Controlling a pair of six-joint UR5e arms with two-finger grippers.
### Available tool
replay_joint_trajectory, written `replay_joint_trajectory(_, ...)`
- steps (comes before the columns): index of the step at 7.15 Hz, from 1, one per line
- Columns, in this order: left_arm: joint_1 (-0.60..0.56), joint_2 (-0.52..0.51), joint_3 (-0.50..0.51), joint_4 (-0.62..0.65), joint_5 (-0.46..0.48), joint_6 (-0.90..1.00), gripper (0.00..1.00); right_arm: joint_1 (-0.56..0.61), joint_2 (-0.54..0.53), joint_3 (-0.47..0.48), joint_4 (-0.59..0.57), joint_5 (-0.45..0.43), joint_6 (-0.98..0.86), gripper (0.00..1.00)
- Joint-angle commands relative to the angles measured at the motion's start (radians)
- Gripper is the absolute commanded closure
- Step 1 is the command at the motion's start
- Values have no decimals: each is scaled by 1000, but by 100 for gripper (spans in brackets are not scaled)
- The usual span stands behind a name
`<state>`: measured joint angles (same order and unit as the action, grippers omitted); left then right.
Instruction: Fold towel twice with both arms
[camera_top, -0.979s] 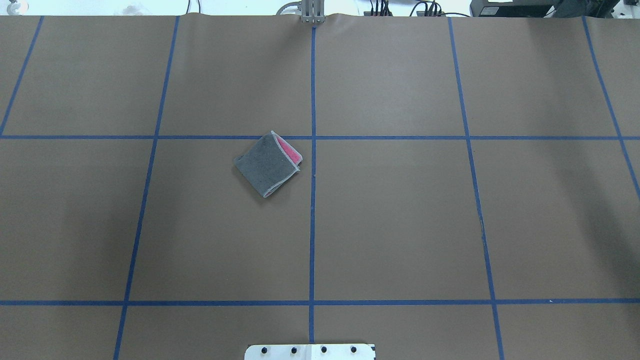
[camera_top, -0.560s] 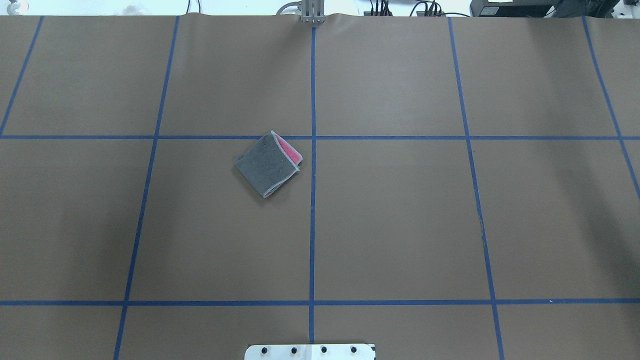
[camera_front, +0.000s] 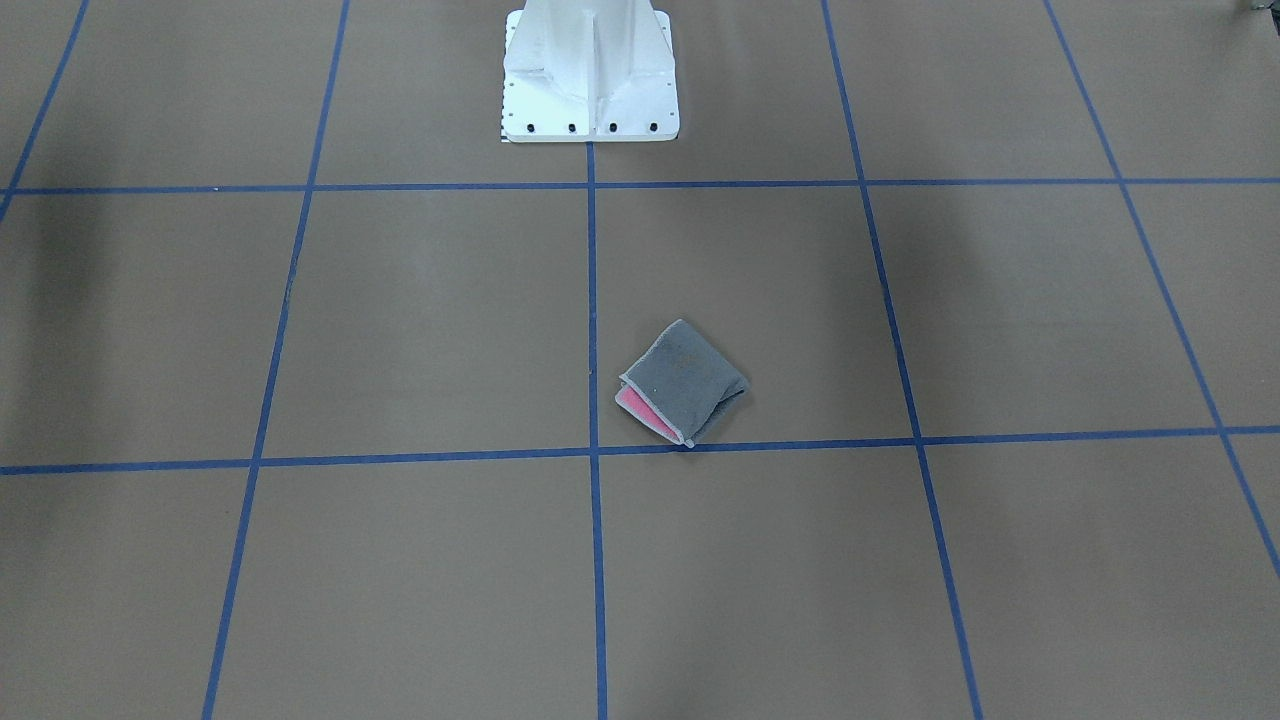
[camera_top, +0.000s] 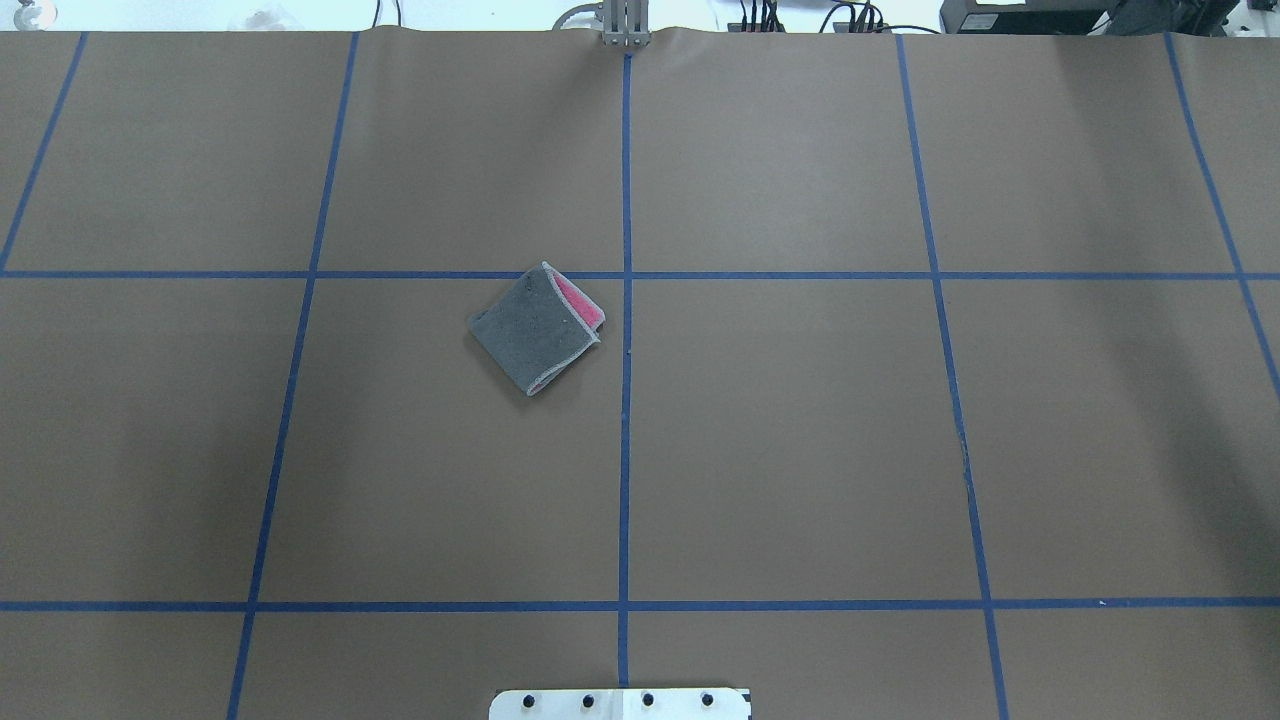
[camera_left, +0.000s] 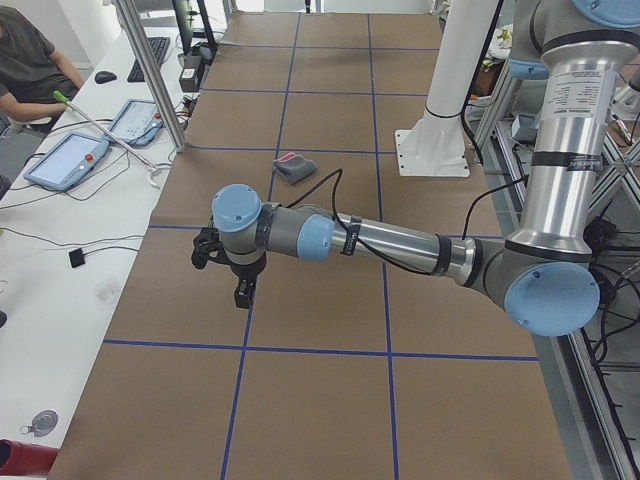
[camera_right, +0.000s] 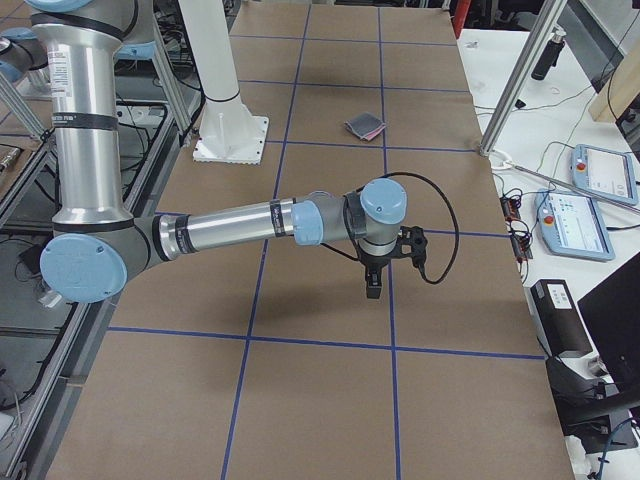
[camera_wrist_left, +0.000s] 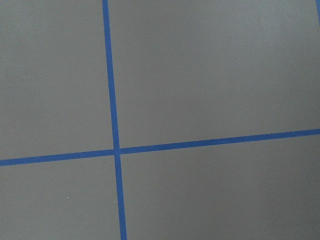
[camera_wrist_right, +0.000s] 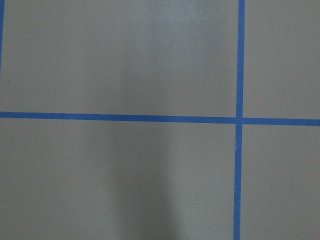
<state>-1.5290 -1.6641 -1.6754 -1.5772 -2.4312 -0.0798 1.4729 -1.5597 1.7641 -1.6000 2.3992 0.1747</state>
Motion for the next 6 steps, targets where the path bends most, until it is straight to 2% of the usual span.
replay_joint_trajectory(1, 1, -3, 2, -1, 0, 0, 0, 0, 4, -5, 0, -2, 2, 0)
replay_joint_trajectory(6, 3, -9, 11, -4, -2, 0, 0, 0, 9, 6, 2, 0, 3, 0)
